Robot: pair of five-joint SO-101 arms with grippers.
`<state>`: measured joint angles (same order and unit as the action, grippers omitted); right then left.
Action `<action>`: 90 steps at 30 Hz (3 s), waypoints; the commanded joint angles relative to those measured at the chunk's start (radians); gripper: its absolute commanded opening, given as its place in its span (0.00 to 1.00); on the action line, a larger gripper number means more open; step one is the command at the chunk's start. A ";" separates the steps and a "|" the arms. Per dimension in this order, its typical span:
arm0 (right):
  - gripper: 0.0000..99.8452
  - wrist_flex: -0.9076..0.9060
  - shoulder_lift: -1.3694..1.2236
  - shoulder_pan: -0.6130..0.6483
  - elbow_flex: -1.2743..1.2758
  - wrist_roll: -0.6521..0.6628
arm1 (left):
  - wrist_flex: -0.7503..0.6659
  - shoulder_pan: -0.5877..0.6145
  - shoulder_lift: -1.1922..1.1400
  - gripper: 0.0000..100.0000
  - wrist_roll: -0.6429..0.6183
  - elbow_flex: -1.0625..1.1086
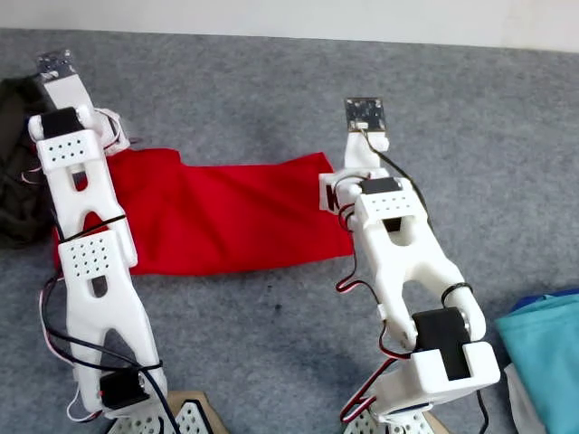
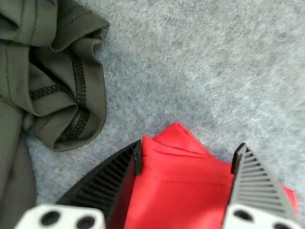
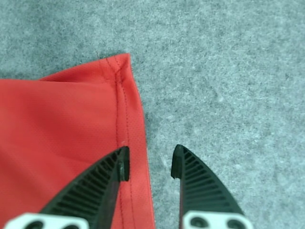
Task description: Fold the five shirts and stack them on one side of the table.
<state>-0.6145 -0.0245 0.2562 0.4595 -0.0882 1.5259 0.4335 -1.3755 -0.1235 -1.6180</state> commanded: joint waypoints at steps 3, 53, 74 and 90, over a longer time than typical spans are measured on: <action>0.16 0.018 0.056 0.015 -0.004 0.012 | -0.078 0.007 -0.033 0.31 0.003 -0.016; 0.16 0.018 0.056 0.015 -0.004 0.061 | 0.242 -0.041 0.209 0.01 -0.002 -0.004; 0.16 0.018 0.056 0.016 -0.004 0.064 | 0.235 -0.051 0.679 0.01 0.072 0.895; 0.16 0.018 0.056 0.016 -0.004 0.066 | 0.242 -0.048 0.642 0.01 0.078 0.984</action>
<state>-0.6145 -0.0245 0.2624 0.4595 -0.0345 1.7576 0.4028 -0.7633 -0.0591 -0.6299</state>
